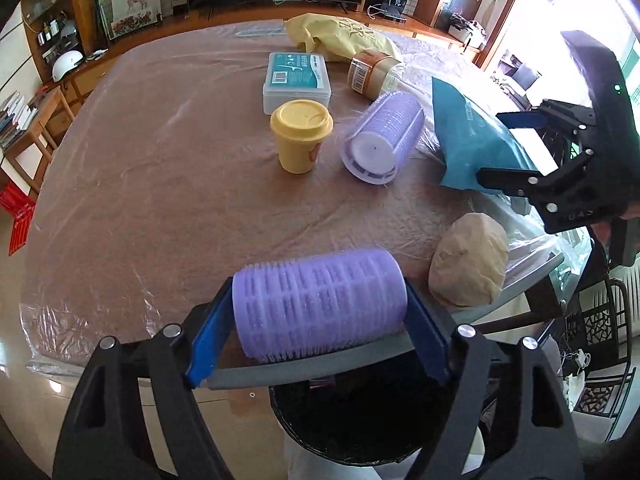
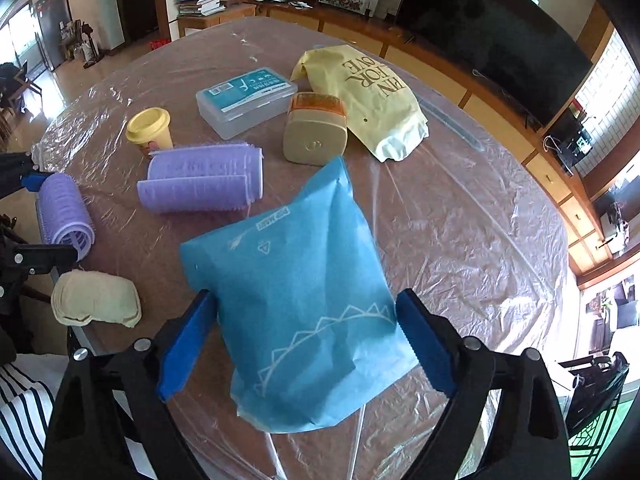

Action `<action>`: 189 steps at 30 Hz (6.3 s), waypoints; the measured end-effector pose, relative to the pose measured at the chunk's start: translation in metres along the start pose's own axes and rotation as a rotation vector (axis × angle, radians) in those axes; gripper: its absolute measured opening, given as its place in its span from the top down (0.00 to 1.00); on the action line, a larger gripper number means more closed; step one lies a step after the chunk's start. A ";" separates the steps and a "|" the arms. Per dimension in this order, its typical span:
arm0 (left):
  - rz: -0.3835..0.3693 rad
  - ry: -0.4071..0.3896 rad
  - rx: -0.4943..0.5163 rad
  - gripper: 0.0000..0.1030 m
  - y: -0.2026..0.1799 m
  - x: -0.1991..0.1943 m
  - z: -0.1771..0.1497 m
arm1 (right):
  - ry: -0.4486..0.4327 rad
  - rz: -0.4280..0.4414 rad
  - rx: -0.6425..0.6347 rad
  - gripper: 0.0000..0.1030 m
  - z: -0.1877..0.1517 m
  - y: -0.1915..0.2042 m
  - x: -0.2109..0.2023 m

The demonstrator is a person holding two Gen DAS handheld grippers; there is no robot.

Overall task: Collect trash
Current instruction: 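Grasp the purple hair roller with left tool while right tool grasps the blue bag, then carry the purple roller and blue bag over the black bin, then open both tools to drop roller and bag into the bin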

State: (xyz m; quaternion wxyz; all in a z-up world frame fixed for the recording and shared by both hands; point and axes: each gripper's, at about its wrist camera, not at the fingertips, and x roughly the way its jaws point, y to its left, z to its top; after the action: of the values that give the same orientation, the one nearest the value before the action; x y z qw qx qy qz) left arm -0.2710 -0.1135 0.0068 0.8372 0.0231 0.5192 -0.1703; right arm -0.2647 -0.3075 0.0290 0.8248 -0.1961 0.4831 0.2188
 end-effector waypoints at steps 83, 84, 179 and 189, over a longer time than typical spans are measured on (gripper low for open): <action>-0.062 -0.191 0.131 0.24 -0.025 -0.076 -0.005 | -0.348 0.445 0.557 0.63 -0.086 0.006 -0.110; -0.064 -0.191 0.138 0.24 -0.026 -0.077 -0.006 | -0.346 0.454 0.558 0.64 -0.087 0.008 -0.110; -0.055 0.123 0.271 0.24 -0.060 0.044 -0.105 | 0.133 0.449 0.475 0.78 -0.143 0.110 0.033; -0.060 0.191 0.224 0.03 -0.045 0.052 -0.105 | 0.149 0.378 0.574 0.37 -0.157 0.096 0.024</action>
State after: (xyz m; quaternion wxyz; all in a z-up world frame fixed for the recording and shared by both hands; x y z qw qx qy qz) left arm -0.3547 -0.1467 -0.0805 0.7706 0.1170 0.5747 -0.2494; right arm -0.4185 -0.3078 -0.0751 0.7537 0.1215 0.6114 0.2081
